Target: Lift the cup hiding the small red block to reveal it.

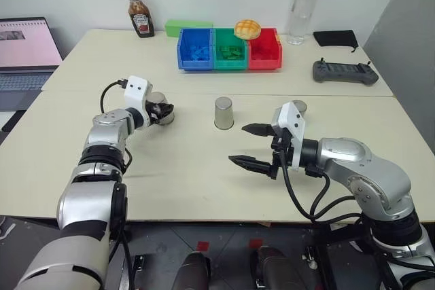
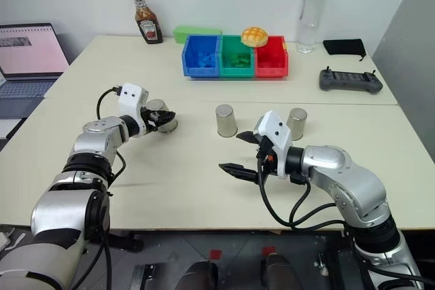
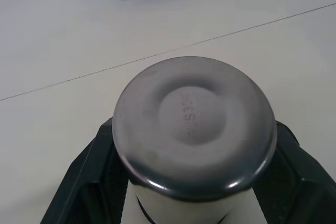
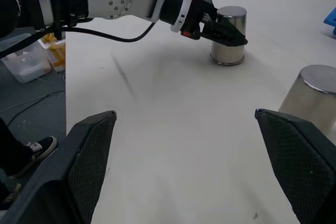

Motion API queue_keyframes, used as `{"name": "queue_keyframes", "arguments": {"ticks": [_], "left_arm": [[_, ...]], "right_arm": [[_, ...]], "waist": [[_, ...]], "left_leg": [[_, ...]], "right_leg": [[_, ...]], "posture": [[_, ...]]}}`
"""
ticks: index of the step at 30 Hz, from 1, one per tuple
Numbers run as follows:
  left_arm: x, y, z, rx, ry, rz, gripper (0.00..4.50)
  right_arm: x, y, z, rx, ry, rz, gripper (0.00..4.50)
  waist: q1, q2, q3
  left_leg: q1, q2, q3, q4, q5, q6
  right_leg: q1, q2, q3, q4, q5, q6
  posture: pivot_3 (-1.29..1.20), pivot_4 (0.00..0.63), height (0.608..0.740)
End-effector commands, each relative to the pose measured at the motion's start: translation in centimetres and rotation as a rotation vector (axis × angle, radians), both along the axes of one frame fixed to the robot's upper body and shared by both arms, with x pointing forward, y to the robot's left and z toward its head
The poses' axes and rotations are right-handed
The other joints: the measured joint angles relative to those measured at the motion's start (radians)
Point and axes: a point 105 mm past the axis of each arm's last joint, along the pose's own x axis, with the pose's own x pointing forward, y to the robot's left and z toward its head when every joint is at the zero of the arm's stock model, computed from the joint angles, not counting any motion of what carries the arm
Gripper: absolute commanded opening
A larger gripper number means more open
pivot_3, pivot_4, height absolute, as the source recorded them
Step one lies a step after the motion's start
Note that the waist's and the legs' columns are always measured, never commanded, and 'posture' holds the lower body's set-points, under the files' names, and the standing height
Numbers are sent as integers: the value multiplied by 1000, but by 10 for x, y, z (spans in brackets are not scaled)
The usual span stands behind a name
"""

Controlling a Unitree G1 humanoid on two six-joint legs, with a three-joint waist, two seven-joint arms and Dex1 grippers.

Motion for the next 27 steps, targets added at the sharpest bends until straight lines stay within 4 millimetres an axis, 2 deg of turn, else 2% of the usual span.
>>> {"name": "queue_keyframes", "arguments": {"ticks": [1, 6, 10, 15, 23, 24, 27], "left_arm": [[-3, 13, 53, -6, -170, -1, 2731], [-12, 47, 72, 39, -217, 127, 2731], [-22, 74, 60, 73, -181, 223, 2731], [-28, 85, 39, 40, -125, 269, 2731], [-30, 94, 20, -24, -77, 319, 2731], [-30, 95, 18, -34, -72, 325, 3291], [-30, 93, 16, -49, -64, 316, 3919]], "right_arm": [[-6, 2, 11, 24, -58, 14, 4500], [-6, -1, 12, 32, -56, 0, 4500], [-6, -1, 10, 34, -53, 1, 4500], [-5, 3, 12, 41, -57, 17, 4500], [-5, 5, 12, 38, -59, 29, 4500], [-5, 5, 12, 38, -58, 30, 4500], [-5, 5, 11, 37, -57, 31, 4500]], "waist": [[0, 0, 0], [-5, 0, 0], [-6, 0, 0], [1, 0, 0], [0, -1, -1], [0, -1, -1], [0, -1, -1]], "left_leg": [[0, 0, 0, 0, 0, 0], [0, 0, 0, 0, 0, 0], [1, 0, 0, 0, 0, 0], [0, 0, 0, 1, 0, 0], [0, 0, -1, 1, 0, 0], [0, 0, -1, 1, 0, 0], [0, 0, -1, 1, 0, 0]], "right_leg": [[0, 0, 0, 0, 0, 0], [0, 0, 1, 0, 0, 0], [0, 0, 1, 1, 0, 0], [0, 0, 0, 1, 0, 0], [0, 0, -1, 1, 0, 0], [0, 0, -1, 1, 0, 0], [0, 0, -1, 1, 0, 0]], "posture": [[0, 150, 740], [0, 150, 740], [0, 150, 740], [0, 150, 740], [0, 150, 740], [0, 150, 740], [0, 150, 740]]}}
